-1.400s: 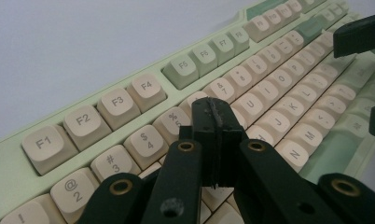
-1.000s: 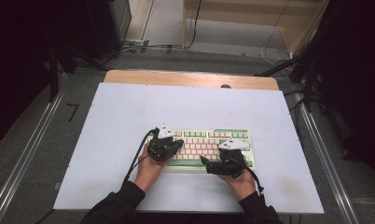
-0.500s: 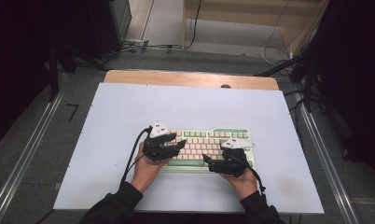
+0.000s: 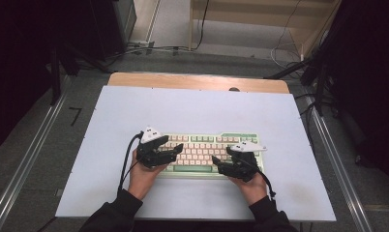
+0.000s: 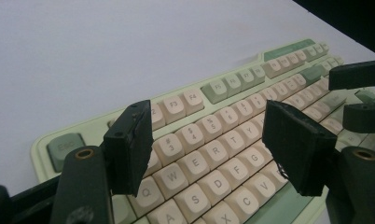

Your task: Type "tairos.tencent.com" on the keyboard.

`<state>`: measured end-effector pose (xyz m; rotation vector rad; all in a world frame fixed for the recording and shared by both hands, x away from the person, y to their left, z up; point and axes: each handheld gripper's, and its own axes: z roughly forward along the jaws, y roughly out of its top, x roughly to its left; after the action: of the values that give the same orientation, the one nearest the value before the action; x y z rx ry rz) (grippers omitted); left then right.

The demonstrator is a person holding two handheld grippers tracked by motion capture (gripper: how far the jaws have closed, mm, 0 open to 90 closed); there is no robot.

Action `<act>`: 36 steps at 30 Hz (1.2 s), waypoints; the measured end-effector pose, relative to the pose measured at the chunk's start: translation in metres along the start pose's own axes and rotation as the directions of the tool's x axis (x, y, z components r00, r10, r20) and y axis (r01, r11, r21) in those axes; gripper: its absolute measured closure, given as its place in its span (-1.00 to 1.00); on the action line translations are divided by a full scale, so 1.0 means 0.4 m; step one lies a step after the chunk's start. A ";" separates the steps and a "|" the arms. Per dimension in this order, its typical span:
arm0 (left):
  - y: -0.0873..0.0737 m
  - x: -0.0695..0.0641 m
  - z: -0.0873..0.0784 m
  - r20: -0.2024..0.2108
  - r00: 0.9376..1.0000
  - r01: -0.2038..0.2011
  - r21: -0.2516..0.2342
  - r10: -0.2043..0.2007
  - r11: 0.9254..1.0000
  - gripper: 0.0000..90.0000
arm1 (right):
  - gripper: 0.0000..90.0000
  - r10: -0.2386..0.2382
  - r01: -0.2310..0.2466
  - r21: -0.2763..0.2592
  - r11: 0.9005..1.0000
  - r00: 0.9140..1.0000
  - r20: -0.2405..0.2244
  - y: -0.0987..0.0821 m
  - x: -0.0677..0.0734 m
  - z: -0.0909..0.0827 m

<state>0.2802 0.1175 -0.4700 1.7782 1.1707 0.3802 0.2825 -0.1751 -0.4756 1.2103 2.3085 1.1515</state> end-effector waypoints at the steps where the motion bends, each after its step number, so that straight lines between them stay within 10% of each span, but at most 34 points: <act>1: -0.003 0.003 -0.003 -0.002 1.000 0.009 -0.005 -0.009 1.000 -0.25 | -0.25 0.001 -0.001 0.000 1.000 1.000 -0.006 0.002 -0.001 -0.001; 8: -0.014 0.025 -0.025 -0.031 0.998 0.048 -0.029 -0.049 0.998 -0.25 | 0.02 0.009 -0.010 -0.009 1.000 1.000 -0.025 0.011 0.000 0.003; 18: -0.023 0.035 -0.041 -0.054 0.996 0.062 -0.037 -0.064 0.997 -0.25 | 0.94 0.002 -0.002 0.006 1.000 0.998 -0.058 0.017 0.003 0.011; 36: -0.025 0.036 -0.037 -0.056 0.997 0.055 -0.032 -0.057 0.998 -0.25 | 0.94 -0.003 0.006 0.054 0.998 0.998 -0.063 -0.008 0.007 0.023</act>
<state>0.2719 0.1384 -0.4740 1.7147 1.2459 0.4156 0.2845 -0.1692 -0.4836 1.2041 2.4021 1.1475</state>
